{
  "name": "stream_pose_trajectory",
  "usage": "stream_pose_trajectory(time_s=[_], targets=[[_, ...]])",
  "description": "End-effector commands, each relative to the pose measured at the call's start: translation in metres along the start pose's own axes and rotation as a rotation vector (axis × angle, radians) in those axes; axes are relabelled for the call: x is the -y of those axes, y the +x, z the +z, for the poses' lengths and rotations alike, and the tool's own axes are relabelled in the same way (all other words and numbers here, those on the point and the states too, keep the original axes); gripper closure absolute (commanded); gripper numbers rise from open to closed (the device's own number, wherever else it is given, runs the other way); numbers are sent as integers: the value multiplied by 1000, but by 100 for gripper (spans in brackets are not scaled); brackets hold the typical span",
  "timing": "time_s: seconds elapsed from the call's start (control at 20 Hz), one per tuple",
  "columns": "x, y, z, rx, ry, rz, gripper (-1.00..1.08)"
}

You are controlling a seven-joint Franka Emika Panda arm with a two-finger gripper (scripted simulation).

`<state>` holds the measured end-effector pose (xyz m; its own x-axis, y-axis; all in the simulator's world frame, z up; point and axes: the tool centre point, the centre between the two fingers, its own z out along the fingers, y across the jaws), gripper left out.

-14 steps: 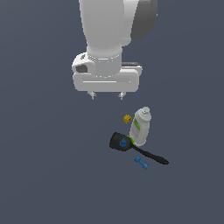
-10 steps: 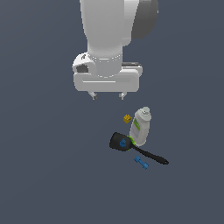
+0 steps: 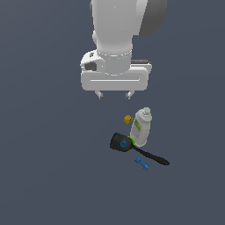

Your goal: Pick up a designated object from a clutter of objects.

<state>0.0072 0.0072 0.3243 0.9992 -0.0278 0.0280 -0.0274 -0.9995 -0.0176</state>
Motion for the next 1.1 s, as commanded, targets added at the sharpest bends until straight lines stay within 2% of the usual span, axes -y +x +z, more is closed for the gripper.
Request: stream_pose_trajectory(time_s=[0.0, 0.5, 0.8, 1.05], targets=[[0, 0, 1, 1, 0, 0, -92], [27, -3, 40, 6, -14, -45, -92], [62, -14, 89, 11, -25, -106, -92], [99, -34, 141, 16, -31, -177, -92]])
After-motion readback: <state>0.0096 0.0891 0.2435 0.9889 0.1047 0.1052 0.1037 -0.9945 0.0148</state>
